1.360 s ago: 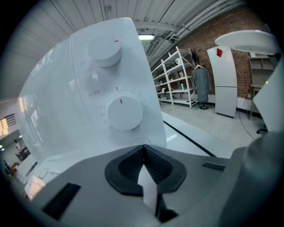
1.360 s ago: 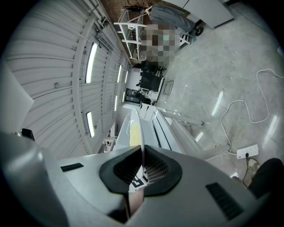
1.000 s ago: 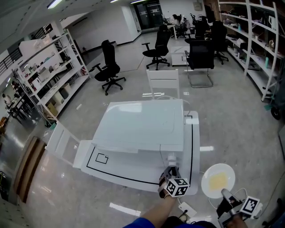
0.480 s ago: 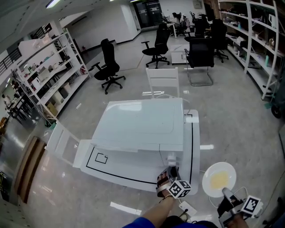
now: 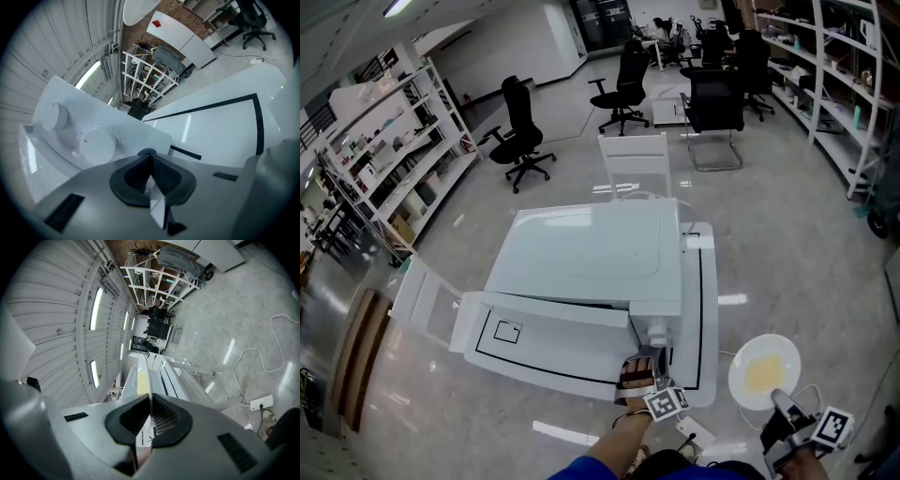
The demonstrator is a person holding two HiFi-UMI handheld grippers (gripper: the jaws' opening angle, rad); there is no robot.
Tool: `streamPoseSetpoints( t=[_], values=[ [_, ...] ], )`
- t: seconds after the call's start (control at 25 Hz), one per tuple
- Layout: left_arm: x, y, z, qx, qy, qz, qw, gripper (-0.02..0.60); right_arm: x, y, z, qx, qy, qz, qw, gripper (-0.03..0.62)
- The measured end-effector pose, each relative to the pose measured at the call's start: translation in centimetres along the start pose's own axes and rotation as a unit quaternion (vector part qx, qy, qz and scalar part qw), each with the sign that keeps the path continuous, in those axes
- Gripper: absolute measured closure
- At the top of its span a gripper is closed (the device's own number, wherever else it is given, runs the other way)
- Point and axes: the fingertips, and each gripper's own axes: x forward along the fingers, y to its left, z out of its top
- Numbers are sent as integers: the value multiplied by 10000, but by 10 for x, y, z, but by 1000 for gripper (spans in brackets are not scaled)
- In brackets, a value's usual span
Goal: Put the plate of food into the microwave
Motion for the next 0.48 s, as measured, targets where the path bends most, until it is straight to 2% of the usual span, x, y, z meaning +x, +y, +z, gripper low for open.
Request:
streamPoseSetpoints(
  t=[0.16,0.48],
  values=[
    [1,-2,-2,23,-62,-33,10000,597,0,0,0,-26,1,-17,10000,585],
    [6,0,0,-180,6,-98,9998,597,-3,0,1,-68,33,-22,10000,585]
  ],
)
